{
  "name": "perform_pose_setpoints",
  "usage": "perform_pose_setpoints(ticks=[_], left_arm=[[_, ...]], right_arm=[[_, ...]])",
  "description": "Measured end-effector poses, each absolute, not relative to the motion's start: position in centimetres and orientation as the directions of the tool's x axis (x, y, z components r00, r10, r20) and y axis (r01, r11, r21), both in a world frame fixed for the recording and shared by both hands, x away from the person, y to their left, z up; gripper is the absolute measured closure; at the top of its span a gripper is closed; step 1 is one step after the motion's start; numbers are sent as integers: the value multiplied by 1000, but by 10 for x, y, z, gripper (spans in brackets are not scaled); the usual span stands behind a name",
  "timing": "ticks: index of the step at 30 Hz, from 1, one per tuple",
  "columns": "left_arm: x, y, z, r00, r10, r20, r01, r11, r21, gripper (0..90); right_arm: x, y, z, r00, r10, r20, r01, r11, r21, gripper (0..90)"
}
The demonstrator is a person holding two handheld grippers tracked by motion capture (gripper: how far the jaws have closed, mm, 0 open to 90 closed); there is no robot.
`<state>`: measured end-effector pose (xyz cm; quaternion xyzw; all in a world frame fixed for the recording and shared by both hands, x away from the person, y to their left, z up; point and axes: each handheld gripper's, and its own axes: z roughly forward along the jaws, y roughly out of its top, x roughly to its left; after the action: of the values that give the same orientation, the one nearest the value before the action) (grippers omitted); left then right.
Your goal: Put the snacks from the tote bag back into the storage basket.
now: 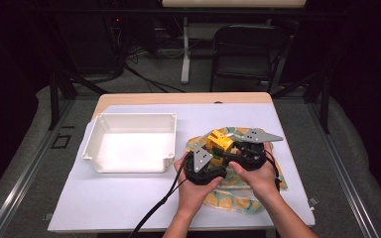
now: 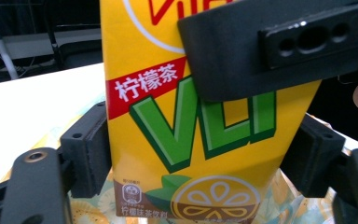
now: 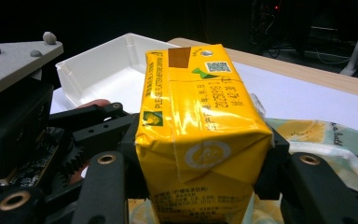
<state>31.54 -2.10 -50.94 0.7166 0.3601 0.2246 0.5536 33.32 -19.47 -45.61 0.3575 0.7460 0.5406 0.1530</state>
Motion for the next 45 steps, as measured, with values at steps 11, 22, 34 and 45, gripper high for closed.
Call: perform_pose_setpoints(ticks=[11,22,34,45], left_arm=[[312,-21,-508,634,769,-83,276,-125,953,283],[318,-7,-509,592,792,-151,317,-56,947,297],[319,5,-508,557,819,-137,318,-58,946,297],[316,15,-502,533,835,-137,311,-42,950,297]], right_arm=[[333,-196,-457,-705,690,161,360,154,920,497],[332,-199,-454,-727,660,190,335,99,937,259],[330,-235,-454,-699,674,238,327,5,945,145],[332,-264,-475,-610,758,233,362,5,932,146]])
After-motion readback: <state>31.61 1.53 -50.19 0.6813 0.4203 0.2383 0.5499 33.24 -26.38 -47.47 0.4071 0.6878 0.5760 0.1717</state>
